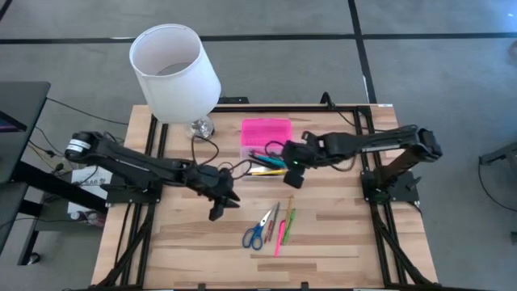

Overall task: Pick & place school supplies into a supply box
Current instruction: Put the blue scissors into the pink supply box

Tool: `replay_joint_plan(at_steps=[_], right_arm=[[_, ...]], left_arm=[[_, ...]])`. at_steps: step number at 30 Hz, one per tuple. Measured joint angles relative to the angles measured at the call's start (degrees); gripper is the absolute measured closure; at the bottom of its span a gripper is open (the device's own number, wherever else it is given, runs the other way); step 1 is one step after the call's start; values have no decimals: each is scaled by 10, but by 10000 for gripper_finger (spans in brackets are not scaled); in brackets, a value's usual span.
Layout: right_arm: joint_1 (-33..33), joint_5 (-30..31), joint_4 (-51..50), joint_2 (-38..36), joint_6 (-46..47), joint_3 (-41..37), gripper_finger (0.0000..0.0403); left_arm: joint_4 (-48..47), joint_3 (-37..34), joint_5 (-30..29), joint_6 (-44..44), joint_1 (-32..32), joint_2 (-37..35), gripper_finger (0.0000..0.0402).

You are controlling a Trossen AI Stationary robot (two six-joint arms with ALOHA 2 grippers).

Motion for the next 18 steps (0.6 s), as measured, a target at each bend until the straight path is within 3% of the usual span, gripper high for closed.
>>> replay_joint_plan(at_steps=[10,18], right_arm=[[99,106,-121,-83,98,0,282],[179,178,-188,-135,162,0,282]], left_arm=[[107,0,19,-47,-42,74,294],[174,0,-55,-57,-94,138,294]])
